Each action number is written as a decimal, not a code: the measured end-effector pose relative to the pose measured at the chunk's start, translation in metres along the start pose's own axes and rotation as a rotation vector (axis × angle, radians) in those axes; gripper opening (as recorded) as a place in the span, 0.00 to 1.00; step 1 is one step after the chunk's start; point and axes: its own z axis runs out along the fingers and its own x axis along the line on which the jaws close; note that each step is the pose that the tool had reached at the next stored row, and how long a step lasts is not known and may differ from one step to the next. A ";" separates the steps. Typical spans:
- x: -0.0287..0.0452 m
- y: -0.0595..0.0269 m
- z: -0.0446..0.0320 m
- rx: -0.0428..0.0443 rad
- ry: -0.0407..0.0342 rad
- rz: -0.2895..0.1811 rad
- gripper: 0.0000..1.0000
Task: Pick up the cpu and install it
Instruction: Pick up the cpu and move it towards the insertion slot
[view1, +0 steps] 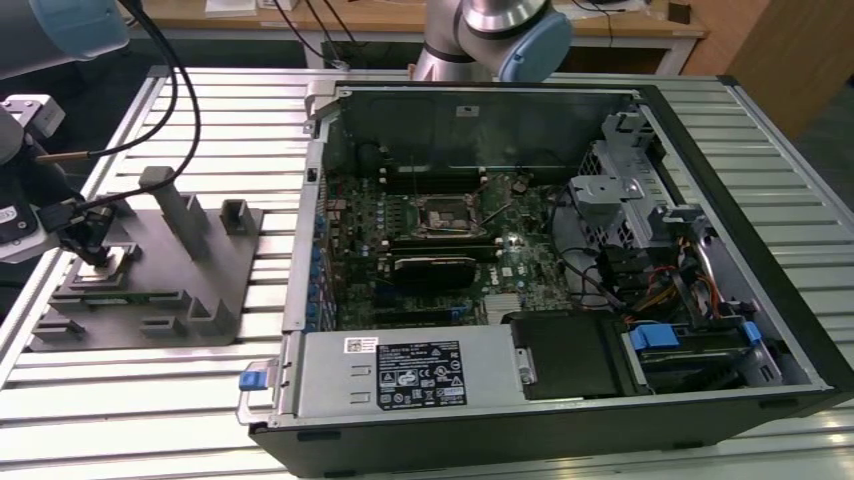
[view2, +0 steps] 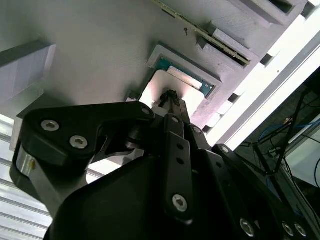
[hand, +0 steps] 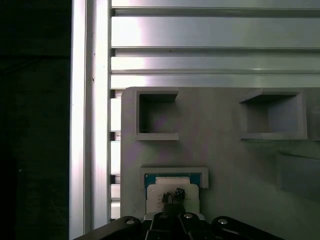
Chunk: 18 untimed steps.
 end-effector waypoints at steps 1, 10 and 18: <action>0.0000 0.0000 0.0000 0.0000 0.0000 0.000 0.11; 0.0000 0.0000 0.0003 -0.0001 -0.0001 0.000 0.41; 0.0000 0.0000 0.0007 -0.0001 -0.0002 0.000 0.59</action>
